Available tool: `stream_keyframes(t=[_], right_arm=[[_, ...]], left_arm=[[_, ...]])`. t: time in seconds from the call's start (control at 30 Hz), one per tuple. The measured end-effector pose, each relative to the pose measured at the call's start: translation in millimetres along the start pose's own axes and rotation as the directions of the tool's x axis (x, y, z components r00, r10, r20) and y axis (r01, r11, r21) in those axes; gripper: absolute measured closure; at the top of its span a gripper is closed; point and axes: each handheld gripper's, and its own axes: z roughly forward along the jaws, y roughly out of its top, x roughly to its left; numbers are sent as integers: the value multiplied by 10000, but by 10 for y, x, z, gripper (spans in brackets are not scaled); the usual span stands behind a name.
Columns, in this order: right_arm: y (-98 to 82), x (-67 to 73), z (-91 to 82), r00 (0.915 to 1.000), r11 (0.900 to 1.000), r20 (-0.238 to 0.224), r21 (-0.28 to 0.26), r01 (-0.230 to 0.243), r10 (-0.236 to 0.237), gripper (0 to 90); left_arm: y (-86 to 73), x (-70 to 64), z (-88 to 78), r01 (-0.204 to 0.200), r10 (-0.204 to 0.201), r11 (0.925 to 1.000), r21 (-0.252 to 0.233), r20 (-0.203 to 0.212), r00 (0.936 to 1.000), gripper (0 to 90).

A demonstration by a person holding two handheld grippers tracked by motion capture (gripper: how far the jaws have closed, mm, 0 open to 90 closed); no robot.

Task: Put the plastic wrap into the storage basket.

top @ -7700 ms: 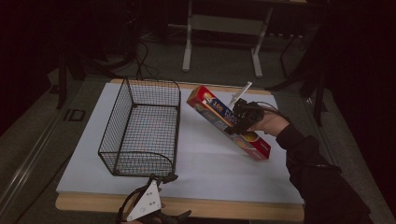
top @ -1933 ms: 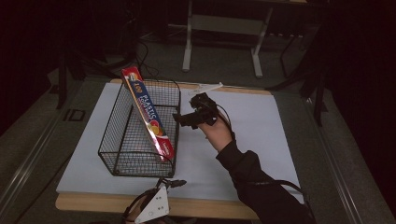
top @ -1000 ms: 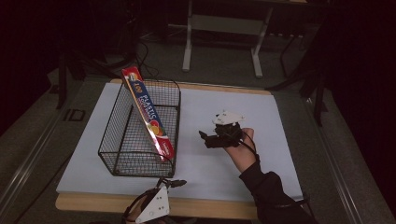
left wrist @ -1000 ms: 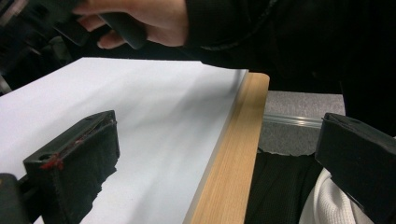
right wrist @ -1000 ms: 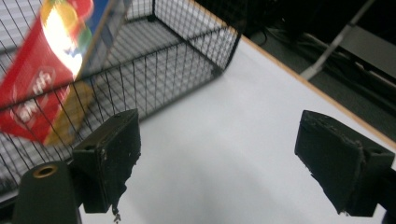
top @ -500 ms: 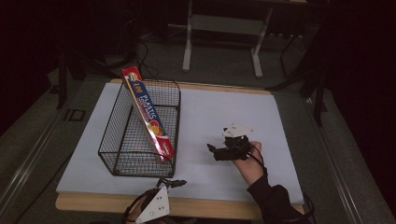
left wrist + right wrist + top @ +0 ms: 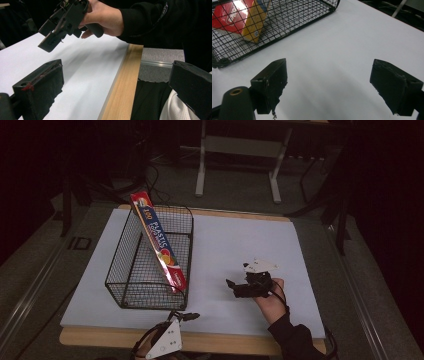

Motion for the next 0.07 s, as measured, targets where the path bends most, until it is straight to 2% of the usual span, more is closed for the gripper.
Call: stream_keyframes(t=[0.07], right_arm=[[-6,12,5,10000,10000,-19,-46,74,-74,152]], left_arm=[[-3,2,2,34,-34,10000,44,13,10000,2]])
